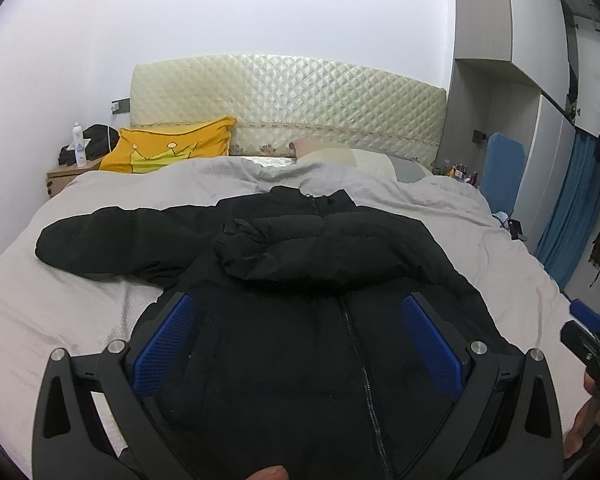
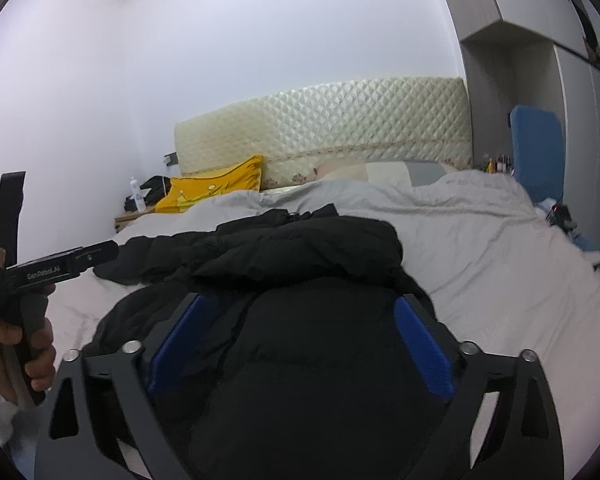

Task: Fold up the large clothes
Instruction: 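Release the sleeve and withdraw the right gripper from the jacket, then reach the left gripper to the other sleeve cuff and grasp it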

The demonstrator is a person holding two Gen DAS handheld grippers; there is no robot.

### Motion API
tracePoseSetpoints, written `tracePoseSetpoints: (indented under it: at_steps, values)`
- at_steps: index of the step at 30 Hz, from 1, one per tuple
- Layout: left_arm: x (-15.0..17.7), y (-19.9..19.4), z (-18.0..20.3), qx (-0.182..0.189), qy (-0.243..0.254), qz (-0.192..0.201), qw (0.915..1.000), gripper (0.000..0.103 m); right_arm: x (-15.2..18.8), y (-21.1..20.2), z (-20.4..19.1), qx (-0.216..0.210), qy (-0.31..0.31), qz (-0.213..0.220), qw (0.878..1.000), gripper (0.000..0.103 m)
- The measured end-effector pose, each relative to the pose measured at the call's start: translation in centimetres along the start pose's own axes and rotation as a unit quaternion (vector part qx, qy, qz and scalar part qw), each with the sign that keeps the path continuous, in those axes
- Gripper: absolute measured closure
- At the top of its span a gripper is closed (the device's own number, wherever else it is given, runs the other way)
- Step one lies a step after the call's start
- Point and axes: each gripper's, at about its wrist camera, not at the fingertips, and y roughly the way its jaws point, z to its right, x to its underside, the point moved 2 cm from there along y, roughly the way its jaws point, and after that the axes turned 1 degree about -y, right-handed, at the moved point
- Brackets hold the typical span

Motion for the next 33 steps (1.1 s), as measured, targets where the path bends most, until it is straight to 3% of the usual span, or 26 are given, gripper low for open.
tracePoseSetpoints:
  at_steps: [14, 19, 27, 33]
  values:
    - [-1.0, 1.6, -1.3, -0.003, 0.016, -0.023, 0.9996, 0.000, -0.1, -0.3, 1.3, 0.018, -0.006, 0.024, 1.000, 0.000]
    - [-2.3, 2.1, -2.6, -0.023, 0.014, -0.019, 0.9995, 0.000, 0.0, 0.0, 2.1, 0.023, 0.003, 0.024, 0.999, 0.000]
    - [-5.8, 4.1, -7.3, -0.046, -0.022, -0.031, 0.9982, 0.000, 0.3, 0.8, 2.2, 0.026, 0.006, 0.020, 0.999, 0.000]
    - [-7.2, 4.9, -12.9, -0.100, -0.042, -0.031, 0.9937, 0.000, 0.2, 1.1, 2.8, 0.030, 0.025, 0.025, 0.999, 0.000]
